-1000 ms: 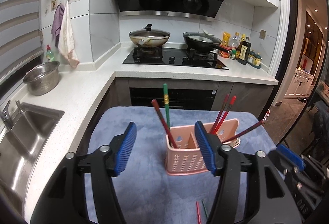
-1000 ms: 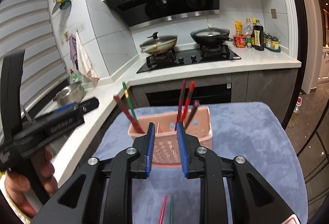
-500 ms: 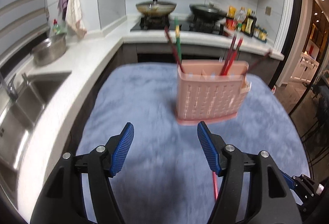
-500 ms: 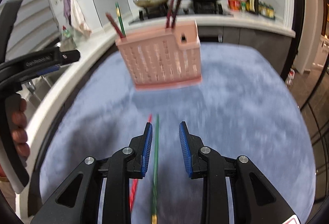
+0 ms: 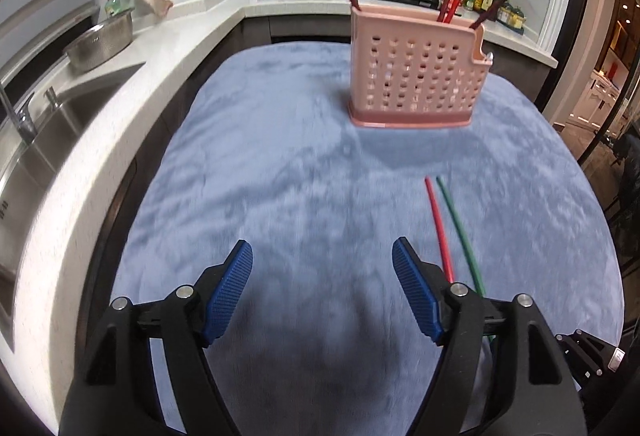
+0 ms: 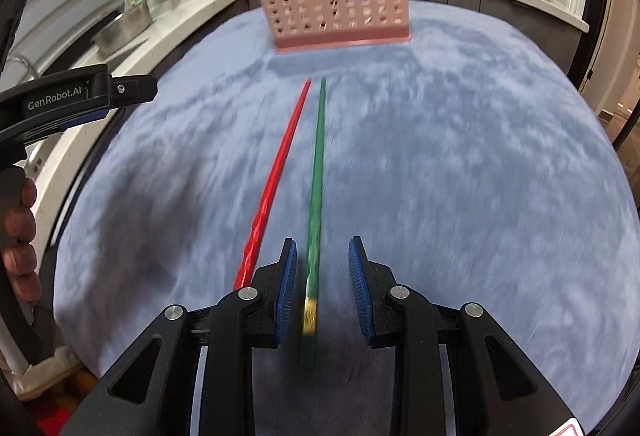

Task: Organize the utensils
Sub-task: 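Move both open tools back toward the last red and green chopsticks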

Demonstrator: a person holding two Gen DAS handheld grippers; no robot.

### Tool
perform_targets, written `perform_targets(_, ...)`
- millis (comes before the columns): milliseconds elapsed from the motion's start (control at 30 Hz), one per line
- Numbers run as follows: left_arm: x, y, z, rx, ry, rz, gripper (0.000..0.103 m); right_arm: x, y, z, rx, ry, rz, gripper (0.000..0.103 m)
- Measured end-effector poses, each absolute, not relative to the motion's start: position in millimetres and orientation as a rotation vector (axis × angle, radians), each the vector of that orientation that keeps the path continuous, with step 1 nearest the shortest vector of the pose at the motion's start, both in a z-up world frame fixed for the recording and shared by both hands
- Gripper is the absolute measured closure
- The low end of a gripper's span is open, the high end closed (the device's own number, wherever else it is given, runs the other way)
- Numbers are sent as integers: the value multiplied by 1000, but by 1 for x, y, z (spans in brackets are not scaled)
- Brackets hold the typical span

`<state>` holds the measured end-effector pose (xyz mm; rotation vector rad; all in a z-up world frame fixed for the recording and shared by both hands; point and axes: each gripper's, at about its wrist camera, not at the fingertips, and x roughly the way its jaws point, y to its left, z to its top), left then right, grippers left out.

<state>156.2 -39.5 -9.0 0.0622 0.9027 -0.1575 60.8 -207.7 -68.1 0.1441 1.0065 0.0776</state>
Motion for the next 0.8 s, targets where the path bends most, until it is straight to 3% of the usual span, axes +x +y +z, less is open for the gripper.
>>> perform_targets(567, 125, -38, -28, 84, 940, -163, 32, 36, -202, -81, 144, 1025, 77, 76)
perform_targets(800, 116, -41, -35, 82, 972, -185, 31, 31, -203, -83, 144, 1027, 75, 81)
